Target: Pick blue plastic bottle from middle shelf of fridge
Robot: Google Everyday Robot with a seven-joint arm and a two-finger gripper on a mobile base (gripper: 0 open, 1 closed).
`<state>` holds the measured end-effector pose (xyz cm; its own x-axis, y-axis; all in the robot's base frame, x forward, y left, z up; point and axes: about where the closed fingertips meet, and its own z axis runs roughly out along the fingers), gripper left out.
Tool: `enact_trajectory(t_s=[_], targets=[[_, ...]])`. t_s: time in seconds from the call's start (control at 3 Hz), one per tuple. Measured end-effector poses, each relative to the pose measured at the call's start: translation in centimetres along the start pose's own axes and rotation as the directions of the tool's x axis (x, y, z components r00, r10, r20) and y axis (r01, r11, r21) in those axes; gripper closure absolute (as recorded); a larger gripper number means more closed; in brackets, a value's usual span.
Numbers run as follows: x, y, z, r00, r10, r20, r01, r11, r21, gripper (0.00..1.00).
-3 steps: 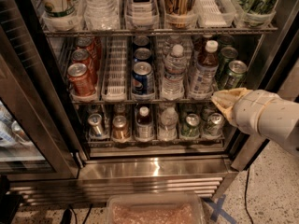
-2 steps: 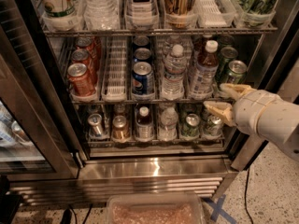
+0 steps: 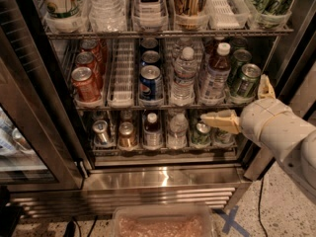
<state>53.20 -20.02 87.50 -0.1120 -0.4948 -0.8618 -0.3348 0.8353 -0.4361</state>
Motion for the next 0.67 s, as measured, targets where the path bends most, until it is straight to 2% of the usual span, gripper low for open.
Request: enact_trajectory(t_s=[0.33,0.67], targets=[[-0.20,-0.26,0.85,0.999,0.032,0.031,-0.034,0.9972,0.067,0.17],[-0.14,-0.25,1.30,0.996,0.061,0.059,-0.067,0.9925,0.103,0.26]])
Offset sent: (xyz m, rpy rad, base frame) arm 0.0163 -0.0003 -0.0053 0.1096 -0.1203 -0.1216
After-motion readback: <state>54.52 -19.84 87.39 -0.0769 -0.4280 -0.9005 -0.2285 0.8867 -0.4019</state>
